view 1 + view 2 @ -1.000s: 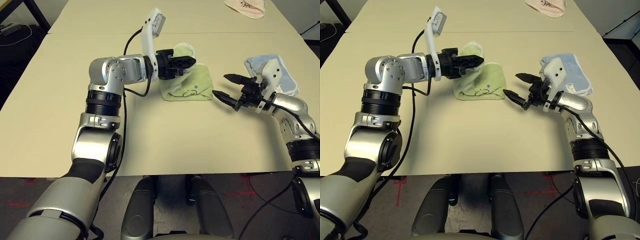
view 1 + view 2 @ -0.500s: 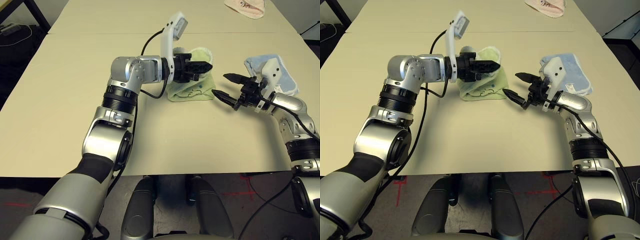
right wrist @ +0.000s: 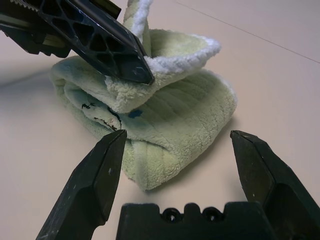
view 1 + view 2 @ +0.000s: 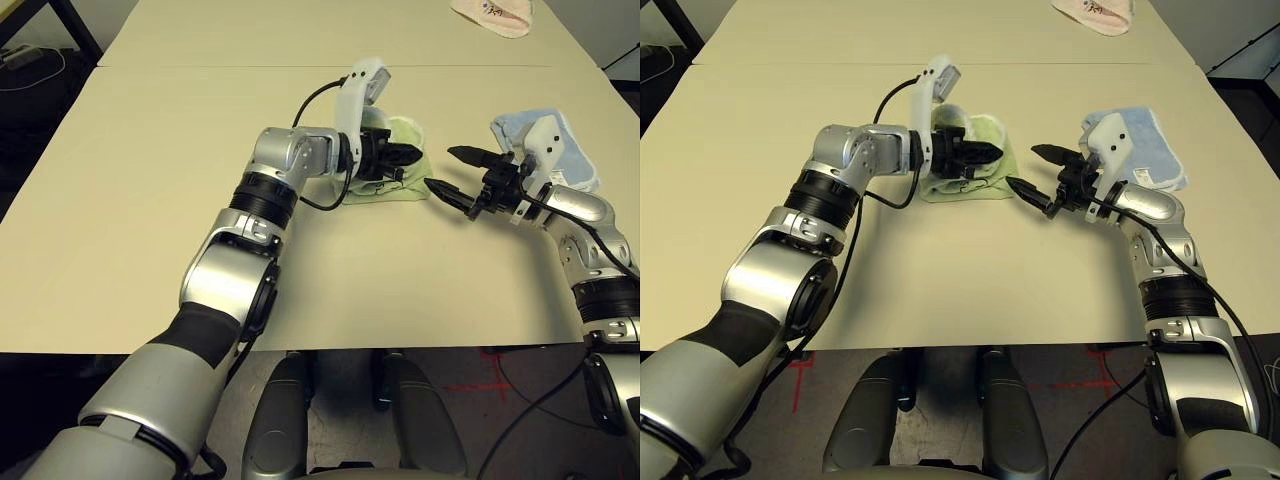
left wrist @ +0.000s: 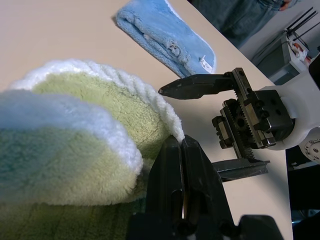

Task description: Fold the towel and set it aside.

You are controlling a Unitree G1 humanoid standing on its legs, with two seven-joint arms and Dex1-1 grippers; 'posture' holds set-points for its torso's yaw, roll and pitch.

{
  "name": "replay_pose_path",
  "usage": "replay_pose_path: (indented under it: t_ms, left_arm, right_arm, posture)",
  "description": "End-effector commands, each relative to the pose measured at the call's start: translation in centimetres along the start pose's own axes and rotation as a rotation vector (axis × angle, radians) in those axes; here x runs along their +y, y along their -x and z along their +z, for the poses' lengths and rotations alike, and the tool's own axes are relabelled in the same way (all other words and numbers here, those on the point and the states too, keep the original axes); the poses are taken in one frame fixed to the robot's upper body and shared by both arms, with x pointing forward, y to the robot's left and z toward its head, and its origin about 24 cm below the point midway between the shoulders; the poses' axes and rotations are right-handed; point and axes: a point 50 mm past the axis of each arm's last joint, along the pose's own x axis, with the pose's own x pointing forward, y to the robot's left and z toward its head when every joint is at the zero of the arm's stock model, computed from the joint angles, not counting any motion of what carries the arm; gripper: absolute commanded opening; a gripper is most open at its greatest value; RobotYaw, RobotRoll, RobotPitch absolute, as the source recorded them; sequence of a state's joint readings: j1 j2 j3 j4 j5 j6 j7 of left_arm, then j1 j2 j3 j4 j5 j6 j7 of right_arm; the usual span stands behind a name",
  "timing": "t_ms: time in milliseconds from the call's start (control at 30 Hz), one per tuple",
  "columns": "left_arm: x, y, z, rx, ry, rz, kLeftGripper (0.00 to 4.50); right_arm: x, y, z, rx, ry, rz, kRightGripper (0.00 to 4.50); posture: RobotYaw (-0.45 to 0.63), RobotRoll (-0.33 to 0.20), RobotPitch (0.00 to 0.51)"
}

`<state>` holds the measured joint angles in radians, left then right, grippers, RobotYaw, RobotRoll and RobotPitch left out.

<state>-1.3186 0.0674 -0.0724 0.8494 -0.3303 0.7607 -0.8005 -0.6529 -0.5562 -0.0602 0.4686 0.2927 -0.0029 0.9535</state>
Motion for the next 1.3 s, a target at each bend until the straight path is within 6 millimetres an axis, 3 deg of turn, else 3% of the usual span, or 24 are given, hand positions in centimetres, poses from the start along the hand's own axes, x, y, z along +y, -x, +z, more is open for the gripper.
replay_pose_path:
  t_ms: [33, 533, 633, 967, 1133, 1300]
  left_arm:
    - [-0.4, -0.7, -0.1, 0.027, -0.033, -0.016, 0.04]
    - [0.2, -1.8, -2.3, 0.08, -0.08, 0.044, 0.04]
    - [0.0, -2.2, -2.6, 0.079, -0.08, 0.035, 0.69]
    - [-1.6, -2.7, -1.0, -0.006, -0.076, -0.041, 4.47]
    - [-3.2, -2.6, 0.5, -0.048, -0.083, -0.116, 4.47]
    - [-4.5, -1.1, 1.9, -0.077, -0.138, -0.212, 4.47]
  right_arm:
    - [-0.3, 0.6, 0.2, -0.006, 0.008, -0.016, 4.5]
    - [-0.1, 0.4, 0.3, -0.009, 0.014, -0.002, 4.5]
    - [-0.1, 0.4, 0.3, -0.008, 0.014, -0.002, 4.5]
    - [-0.3, 0.3, 0.4, -0.006, 0.018, -0.003, 4.5]
    - [-0.4, 0.1, 0.5, -0.01, 0.02, -0.005, 4.5]
    - [-0.7, -0.2, 0.9, -0.021, 0.023, -0.005, 4.5]
  posture:
    - [0.08, 0.0, 0.185]
    - [0.07, 0.0, 0.189]
    - [0.07, 0.0, 0.188]
    - [0.08, 0.0, 0.185]
    - [0.09, 0.0, 0.186]
    - [0.1, 0.0, 0.184]
